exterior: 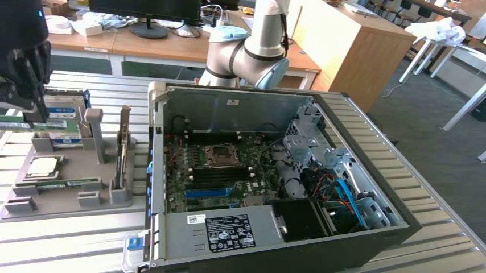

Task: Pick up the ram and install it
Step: 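Pick up the ram and move it above insertion slot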

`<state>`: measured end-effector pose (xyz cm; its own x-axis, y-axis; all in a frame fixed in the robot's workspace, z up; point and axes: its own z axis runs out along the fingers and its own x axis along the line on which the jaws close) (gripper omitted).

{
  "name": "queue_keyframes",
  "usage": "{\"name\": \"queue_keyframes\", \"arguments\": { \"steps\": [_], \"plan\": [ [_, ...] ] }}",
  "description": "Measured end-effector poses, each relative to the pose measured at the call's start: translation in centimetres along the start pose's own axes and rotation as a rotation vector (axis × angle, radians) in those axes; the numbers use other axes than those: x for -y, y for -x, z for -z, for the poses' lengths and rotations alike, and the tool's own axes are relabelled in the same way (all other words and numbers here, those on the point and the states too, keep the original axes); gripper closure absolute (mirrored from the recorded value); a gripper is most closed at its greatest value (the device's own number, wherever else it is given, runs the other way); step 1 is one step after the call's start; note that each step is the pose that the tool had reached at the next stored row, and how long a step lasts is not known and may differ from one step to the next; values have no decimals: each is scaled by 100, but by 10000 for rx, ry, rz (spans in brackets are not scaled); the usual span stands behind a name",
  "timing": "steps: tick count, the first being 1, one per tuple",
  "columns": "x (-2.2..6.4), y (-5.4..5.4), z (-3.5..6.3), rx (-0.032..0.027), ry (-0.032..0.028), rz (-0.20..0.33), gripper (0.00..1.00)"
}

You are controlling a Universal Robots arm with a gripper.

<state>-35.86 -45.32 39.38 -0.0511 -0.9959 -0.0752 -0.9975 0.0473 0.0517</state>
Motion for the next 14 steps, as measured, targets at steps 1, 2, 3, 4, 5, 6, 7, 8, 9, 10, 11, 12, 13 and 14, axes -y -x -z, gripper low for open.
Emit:
{"name": "queue_keyframes", "arguments": {
  "steps": [1, 2, 3, 4, 5, 6, 7, 8, 9, 10, 11, 12, 13, 14],
  "plan": [
    [-1, 2, 24, 1, 0, 0, 89],
    [-2, 4, 48, 0, 0, 0, 89],
    [-4, 6, 71, 1, 0, 0, 89],
    [-5, 7, 94, 0, 0, -1, 89],
    [-6, 9, 116, 0, 0, 0, 89],
    [-7, 10, 137, 0, 0, 0, 89],
    [-8, 12, 159, 0, 0, -1, 89],
    [-9, 14, 178, 0, 0, 0, 89],
    [-10, 15, 199, 0, 0, 0, 89],
    [-11, 17, 219, 1, 0, 0, 89],
    [-12, 18, 240, 1, 0, 0, 89],
    [-14, 20, 263, 0, 0, 0, 89],
    [-15, 21, 283, 0, 0, 0, 89],
    [-16, 23, 303, 0, 0, 0, 89]
  ]
}}
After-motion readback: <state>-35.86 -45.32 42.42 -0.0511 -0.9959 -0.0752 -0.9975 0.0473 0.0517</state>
